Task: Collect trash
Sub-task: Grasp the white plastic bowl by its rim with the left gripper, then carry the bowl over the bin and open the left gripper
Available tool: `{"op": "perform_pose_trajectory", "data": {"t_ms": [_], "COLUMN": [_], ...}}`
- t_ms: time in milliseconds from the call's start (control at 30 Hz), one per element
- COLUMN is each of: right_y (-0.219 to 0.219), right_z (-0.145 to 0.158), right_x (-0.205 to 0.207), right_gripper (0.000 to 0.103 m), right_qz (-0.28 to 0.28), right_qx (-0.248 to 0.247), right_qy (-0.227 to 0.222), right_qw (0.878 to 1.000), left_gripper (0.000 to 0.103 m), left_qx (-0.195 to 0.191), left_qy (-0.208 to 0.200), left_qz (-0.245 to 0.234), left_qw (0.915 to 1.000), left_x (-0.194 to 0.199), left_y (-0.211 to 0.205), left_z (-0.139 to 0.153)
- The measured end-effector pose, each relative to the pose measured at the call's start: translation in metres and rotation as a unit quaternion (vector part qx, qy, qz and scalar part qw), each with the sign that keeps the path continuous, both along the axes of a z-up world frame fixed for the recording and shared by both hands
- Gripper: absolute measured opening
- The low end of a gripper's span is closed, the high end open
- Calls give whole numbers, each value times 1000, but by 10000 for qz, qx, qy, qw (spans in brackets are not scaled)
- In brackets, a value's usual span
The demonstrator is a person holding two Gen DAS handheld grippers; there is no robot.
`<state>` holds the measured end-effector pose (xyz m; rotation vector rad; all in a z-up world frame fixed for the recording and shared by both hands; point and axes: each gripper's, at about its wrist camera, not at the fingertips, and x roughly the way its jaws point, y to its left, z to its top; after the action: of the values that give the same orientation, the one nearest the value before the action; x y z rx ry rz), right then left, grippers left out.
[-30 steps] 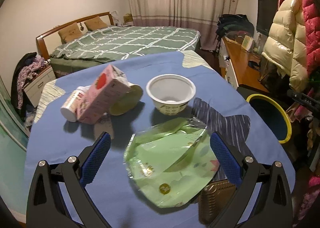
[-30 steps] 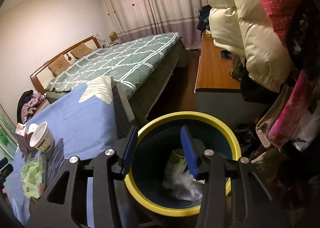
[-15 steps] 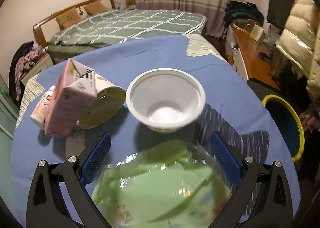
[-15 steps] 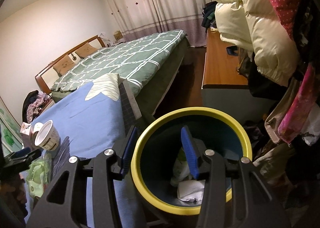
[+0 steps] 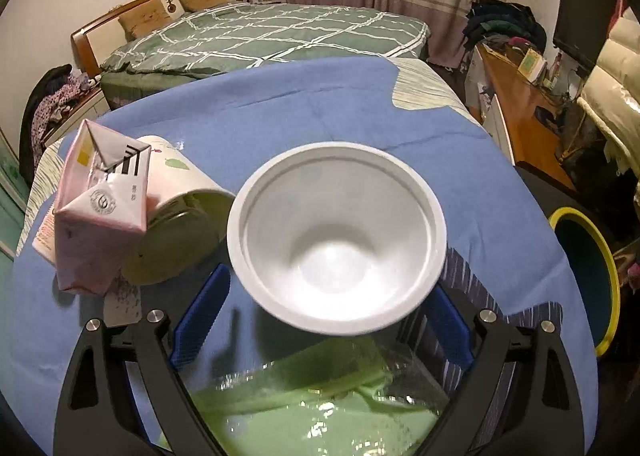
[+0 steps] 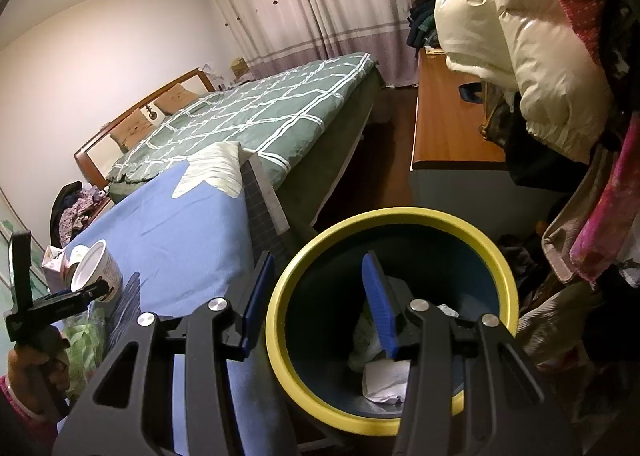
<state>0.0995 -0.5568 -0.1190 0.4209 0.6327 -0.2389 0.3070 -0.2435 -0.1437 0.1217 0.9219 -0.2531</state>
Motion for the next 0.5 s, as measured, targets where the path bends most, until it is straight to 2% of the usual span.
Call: {"op": "perform_pose_trajectory", "data": {"t_ms": [267, 300, 367, 500], "right_y": [4, 5, 6, 8], "right_z": [-5, -5, -4, 0], "right_x": [7, 7, 7, 5], "right_gripper": [44, 44, 44, 44], "right_qz": [113, 127, 144, 139], "right_qx": [44, 47, 36, 12], "right_qy": [32, 31, 21, -27], "right_qw": [9999, 9999, 9999, 9999], "left_gripper": [90, 89, 79, 79], "left_qx": [-71, -82, -111, -187], "left_qy": [-35, -45, -71, -160], "left_qz": [98, 101, 40, -55], "left_qw": [9999, 9999, 9999, 9997], "left_x": [15, 17, 18, 16], "left_y": [-4, -4, -5, -5], "left_z": [-2, -2, -3, -1]}}
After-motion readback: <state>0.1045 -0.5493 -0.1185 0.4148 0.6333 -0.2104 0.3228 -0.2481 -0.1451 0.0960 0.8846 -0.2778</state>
